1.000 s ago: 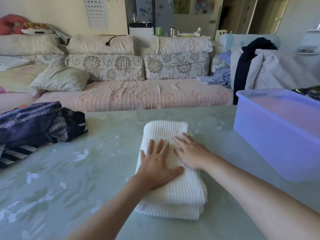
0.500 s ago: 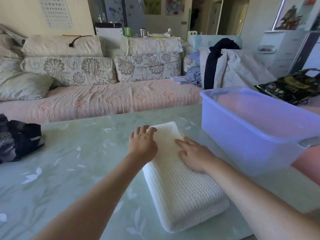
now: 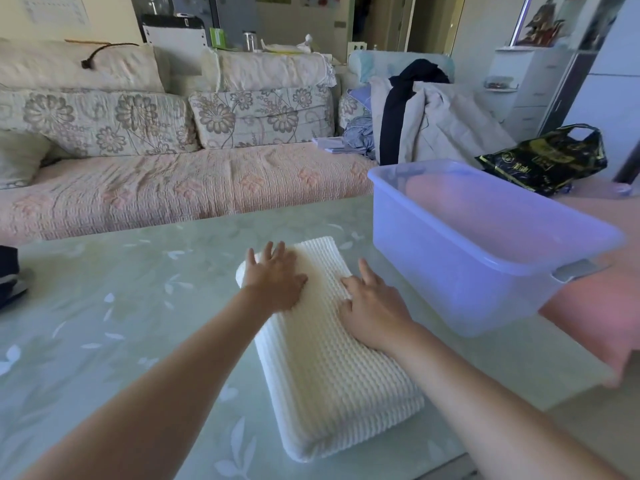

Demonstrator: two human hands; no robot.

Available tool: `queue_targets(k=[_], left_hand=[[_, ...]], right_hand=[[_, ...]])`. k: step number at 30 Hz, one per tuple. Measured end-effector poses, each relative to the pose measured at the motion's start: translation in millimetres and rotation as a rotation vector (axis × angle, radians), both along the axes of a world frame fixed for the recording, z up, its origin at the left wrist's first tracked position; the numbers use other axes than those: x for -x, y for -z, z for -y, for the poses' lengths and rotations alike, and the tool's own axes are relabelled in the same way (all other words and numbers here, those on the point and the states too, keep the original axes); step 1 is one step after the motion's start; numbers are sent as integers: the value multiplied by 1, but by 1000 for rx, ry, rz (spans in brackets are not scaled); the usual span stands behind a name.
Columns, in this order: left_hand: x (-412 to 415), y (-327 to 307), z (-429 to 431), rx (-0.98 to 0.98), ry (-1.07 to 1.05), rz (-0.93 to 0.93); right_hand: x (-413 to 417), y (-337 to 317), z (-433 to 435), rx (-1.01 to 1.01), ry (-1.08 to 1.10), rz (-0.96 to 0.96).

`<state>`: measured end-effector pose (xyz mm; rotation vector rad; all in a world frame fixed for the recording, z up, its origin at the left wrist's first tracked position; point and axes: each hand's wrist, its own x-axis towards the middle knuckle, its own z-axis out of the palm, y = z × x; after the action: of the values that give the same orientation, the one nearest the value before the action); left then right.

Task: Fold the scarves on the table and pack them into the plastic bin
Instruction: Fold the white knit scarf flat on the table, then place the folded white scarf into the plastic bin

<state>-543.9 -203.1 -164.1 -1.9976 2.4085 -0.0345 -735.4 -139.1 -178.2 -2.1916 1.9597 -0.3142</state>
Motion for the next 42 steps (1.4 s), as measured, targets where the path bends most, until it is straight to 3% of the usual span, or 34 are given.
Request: queue_targets(k=[4, 8, 10, 18, 23, 27, 31, 36, 42], left_hand=[[28, 7, -54, 87, 47, -134], [16, 27, -93, 120, 86, -377], [3, 30, -107, 119, 30, -498], [-15, 28, -143, -50, -183, -579], [-29, 24, -132, -31, -333, -935], [-24, 20, -121, 55, -489, -1029], [-17, 30, -126, 111, -521, -1049], [-20, 34, -134, 100, -459, -1103], [-16, 15, -131, 92, -376, -1368]], right_hand=[[-11, 3, -18, 39, -117, 184], [-7, 11, -35, -80, 31, 265], [-2, 9, -44, -132, 93, 305], [-15, -10, -52, -294, 261, 522], [-21, -21, -43, -305, 321, 612], [-25, -14, -35, -369, 386, 782], [-25, 13, -12, -410, 437, 803], [-35, -26, -44, -361, 332, 816], [-32, -62, -64, -155, 77, 527]])
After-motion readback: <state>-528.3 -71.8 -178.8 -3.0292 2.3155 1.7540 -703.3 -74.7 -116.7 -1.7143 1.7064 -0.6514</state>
